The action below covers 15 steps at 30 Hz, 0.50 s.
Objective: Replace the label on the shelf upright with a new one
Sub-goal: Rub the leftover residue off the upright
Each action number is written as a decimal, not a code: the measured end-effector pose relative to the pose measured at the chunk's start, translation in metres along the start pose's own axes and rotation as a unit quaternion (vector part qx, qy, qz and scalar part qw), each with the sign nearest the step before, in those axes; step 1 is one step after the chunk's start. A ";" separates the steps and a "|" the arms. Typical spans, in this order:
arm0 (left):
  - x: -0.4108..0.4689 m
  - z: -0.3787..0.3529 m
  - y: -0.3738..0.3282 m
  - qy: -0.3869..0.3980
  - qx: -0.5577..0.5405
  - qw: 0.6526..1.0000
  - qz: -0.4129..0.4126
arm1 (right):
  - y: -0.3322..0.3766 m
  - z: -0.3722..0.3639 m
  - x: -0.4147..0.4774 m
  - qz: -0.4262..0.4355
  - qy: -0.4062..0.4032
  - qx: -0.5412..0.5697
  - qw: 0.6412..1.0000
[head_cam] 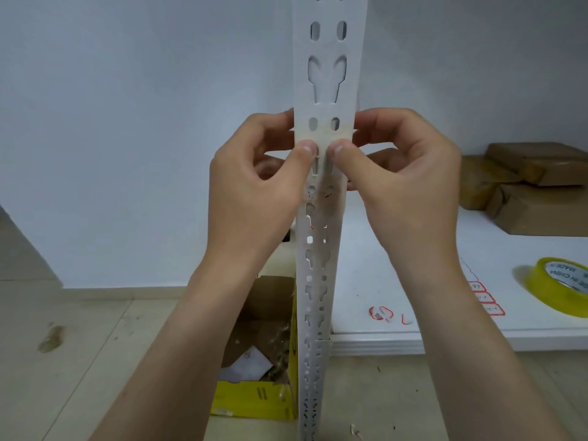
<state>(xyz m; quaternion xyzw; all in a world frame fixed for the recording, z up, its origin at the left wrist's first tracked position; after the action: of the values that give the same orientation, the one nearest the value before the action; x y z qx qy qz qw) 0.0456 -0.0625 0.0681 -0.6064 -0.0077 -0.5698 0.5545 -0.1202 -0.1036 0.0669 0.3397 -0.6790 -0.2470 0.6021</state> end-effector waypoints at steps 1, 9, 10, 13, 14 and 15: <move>0.000 0.000 0.001 -0.001 -0.001 1.000 -0.002 | -0.001 -0.001 -0.002 0.003 -0.009 0.007 1.000; 0.000 0.000 0.002 0.001 0.002 1.000 -0.019 | -0.004 -0.004 -0.004 -0.008 -0.034 0.028 0.999; 0.000 0.000 0.002 0.003 0.002 1.000 -0.020 | -0.004 -0.004 -0.004 -0.011 -0.039 0.034 0.999; -0.001 -0.002 0.002 0.015 -0.005 1.000 -0.014 | -0.004 -0.004 0.000 -0.021 -0.031 0.050 0.998; -0.002 -0.004 0.002 0.019 -0.012 1.000 -0.004 | -0.004 -0.005 0.001 -0.026 -0.021 0.057 0.998; -0.002 -0.007 0.002 0.023 -0.020 0.999 0.011 | -0.005 -0.006 0.001 -0.033 -0.012 0.068 0.997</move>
<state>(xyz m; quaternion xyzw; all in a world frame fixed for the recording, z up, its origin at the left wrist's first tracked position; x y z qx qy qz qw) 0.0414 -0.0664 0.0636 -0.6047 0.0231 -0.5772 0.5482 -0.1138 -0.1072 0.0652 0.3990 -0.6897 -0.2237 0.5613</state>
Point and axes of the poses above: each hand's wrist, its own x-axis towards the middle knuckle, its own z-axis out of the back of the hand, y = z × x, the point moved 7 cm from there along x, towards the middle knuckle, and after that the axes turned 15 degrees about x, right-handed, at the moved point
